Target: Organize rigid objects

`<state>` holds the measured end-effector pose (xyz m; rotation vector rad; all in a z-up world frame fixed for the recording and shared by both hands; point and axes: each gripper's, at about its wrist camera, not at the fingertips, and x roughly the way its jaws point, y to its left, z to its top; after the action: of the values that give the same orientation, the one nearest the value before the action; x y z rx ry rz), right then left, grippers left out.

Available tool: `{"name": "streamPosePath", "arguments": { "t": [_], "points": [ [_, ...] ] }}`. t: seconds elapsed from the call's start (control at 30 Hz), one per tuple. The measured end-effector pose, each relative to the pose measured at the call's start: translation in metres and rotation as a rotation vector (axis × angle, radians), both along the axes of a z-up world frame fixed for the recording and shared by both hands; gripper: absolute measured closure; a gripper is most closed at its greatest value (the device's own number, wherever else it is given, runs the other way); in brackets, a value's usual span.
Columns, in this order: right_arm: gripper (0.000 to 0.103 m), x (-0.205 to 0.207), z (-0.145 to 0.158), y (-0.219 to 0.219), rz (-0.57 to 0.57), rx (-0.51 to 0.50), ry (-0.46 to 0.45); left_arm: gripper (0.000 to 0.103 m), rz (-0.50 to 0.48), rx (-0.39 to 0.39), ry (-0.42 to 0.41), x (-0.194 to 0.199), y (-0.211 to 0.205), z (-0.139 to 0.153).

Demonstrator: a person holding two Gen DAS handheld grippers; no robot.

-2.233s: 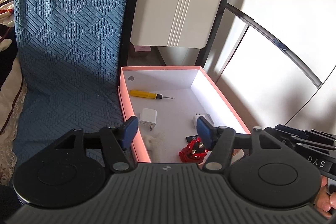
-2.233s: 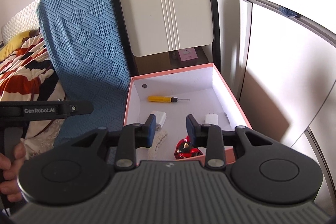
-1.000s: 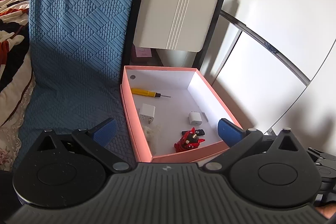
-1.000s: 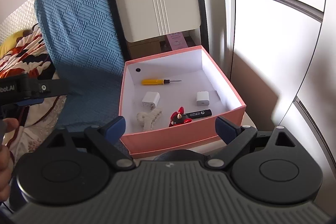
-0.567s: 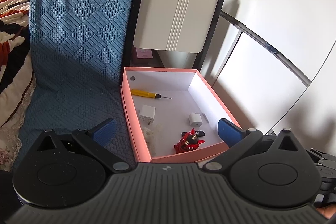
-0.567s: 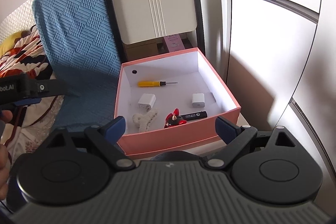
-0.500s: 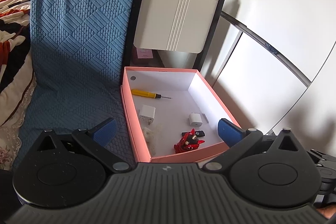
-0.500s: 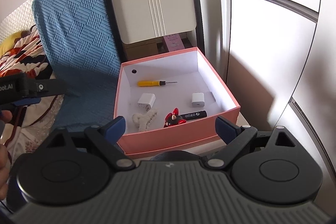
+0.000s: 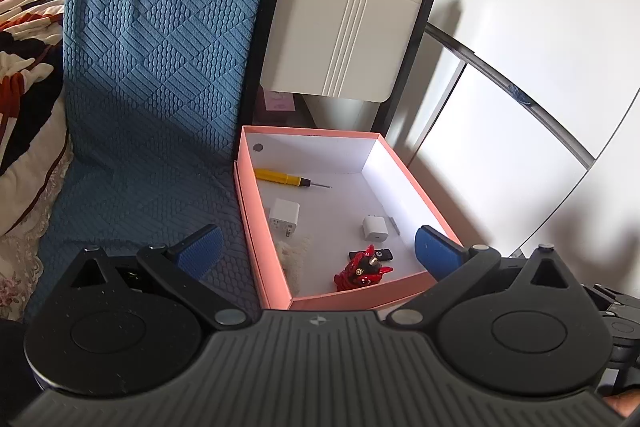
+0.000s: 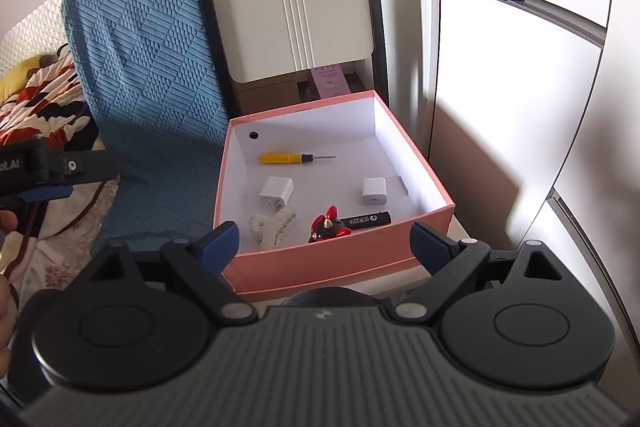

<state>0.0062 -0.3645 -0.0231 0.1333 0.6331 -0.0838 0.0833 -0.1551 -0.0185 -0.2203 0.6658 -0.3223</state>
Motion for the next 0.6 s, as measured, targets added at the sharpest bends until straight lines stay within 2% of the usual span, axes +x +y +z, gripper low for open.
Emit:
{"name": "streamPosePath", "arguments": {
  "t": [0.6],
  "points": [
    [0.009, 0.0063, -0.0075, 0.0034, 0.015, -0.01, 0.027, 0.0, 0.003, 0.016, 0.004, 0.0025, 0.0005, -0.0038]
  ]
}}
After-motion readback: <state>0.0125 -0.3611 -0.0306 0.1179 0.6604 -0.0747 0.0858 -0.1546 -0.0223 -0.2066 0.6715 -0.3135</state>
